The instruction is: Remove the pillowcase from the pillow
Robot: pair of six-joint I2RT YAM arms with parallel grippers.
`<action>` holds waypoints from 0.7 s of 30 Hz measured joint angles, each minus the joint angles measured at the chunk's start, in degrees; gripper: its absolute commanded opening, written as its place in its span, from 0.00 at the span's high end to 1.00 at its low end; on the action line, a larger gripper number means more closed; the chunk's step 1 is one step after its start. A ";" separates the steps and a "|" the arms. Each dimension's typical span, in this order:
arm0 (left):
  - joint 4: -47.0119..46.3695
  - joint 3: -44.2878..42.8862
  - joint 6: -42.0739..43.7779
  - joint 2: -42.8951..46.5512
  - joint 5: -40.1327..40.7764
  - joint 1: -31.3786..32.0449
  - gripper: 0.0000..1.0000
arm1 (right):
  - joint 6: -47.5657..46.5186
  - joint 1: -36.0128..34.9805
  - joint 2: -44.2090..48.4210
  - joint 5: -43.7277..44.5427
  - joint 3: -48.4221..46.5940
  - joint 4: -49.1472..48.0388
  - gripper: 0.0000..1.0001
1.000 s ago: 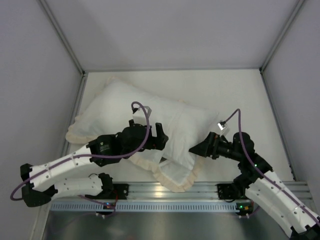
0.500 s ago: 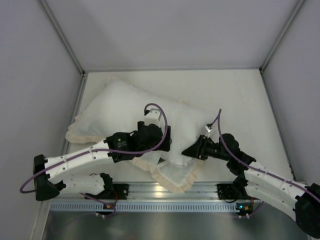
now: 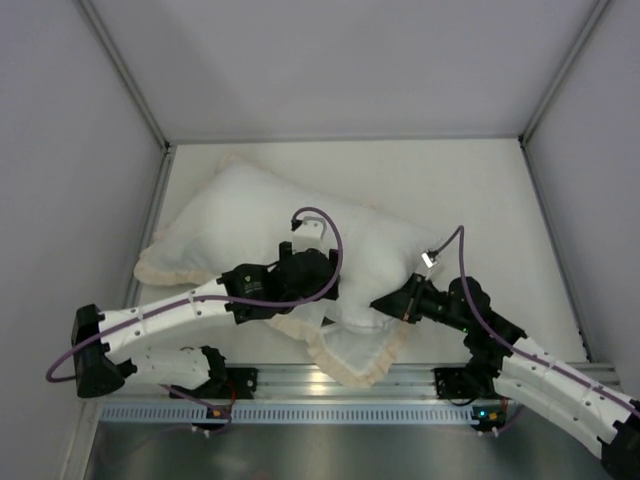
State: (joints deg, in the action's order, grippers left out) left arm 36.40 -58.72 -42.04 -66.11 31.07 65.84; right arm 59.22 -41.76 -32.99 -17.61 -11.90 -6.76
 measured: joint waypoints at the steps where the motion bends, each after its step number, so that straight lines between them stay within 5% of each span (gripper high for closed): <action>1: -0.11 -0.02 -0.17 -0.66 0.35 0.00 0.37 | 0.07 -0.24 1.31 0.02 0.00 1.05 1.00; 3: -0.09 -0.07 -0.28 -1.88 1.60 -0.04 0.68 | 0.22 -0.55 3.65 0.17 0.00 3.43 1.00; 4: 0.02 -0.09 -0.31 -2.36 2.14 -0.39 0.96 | 0.22 -0.61 4.90 0.37 0.00 4.92 1.00; 5: 0.15 -0.11 -0.57 -2.73 2.86 -0.92 1.00 | 0.20 -0.68 6.16 0.63 0.00 6.54 1.00; 10: 1.16 -0.35 -0.50 -2.95 4.44 -9.42 1.00 | -0.92 -0.96 12.81 2.93 -2.08 16.37 1.00; 16: 0.59 0.66 -0.13 -0.44 -5.29 -29.90 1.00 | -4.02 -1.38 20.41 8.04 -13.22 31.04 1.00; 21: -1.88 5.35 -1.51 3.26 -14.14 -32.92 1.00 | -8.31 -1.55 22.05 14.12 -26.75 44.44 1.00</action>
State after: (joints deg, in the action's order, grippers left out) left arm 34.52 -53.36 -43.55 -62.85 16.93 32.93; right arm 50.92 -43.31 -10.94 -3.49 -38.65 37.67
